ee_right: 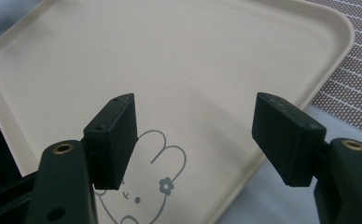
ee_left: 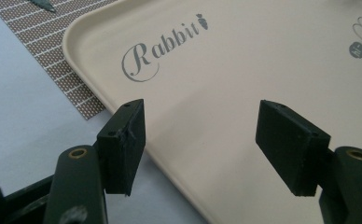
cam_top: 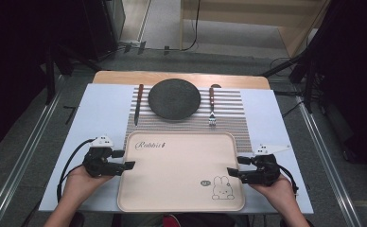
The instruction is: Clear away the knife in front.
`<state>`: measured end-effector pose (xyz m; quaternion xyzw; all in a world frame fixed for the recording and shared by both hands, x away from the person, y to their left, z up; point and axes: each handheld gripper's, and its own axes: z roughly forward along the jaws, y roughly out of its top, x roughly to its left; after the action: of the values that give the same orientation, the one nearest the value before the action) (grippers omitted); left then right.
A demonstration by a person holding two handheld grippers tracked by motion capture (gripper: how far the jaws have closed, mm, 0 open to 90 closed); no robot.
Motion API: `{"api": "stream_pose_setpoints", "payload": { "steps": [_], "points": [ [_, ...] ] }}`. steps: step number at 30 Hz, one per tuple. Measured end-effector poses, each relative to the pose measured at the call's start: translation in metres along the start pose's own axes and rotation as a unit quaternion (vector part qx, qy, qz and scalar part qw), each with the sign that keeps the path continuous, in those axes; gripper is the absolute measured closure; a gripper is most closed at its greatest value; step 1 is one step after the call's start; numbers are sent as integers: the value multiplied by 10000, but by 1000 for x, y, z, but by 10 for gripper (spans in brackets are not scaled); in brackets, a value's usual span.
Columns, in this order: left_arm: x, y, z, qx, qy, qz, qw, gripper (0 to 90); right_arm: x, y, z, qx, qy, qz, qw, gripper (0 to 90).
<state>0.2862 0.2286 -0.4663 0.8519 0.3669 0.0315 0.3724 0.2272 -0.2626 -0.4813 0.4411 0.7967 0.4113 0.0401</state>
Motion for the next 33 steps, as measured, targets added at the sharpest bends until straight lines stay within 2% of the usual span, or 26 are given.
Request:
{"api": "stream_pose_setpoints", "payload": {
  "steps": [6, 8, 14, 16, 18, 21, 33],
  "points": [
    [4, 1, 0, 55, -22, -48, 10000, 328, -3, -2, 2, 54, 4, -29, 10000, 301],
    [5, 0, 0, 56, -54, -101, 9999, 328, -4, -3, 2, 95, 10, 46, 9999, 301],
    [8, 0, -1, 35, -101, -156, 9998, 327, -3, -4, 1, 34, 81, 48, 9999, 301],
    [9, 0, -2, -30, -188, -149, 9997, 274, -2, -4, 1, 52, 78, 33, 10000, 301],
    [10, 0, -3, -81, -256, -175, 9995, 271, -2, -4, 1, 48, 82, 14, 10000, 301],
    [9, 1, -2, -113, -207, -182, 9996, 208, -2, -4, 2, 82, 93, 29, 9999, 301],
    [9, 2, -4, -93, -228, -124, 9996, 254, -2, -6, 1, 91, 83, 27, 9999, 302]
  ]
}}
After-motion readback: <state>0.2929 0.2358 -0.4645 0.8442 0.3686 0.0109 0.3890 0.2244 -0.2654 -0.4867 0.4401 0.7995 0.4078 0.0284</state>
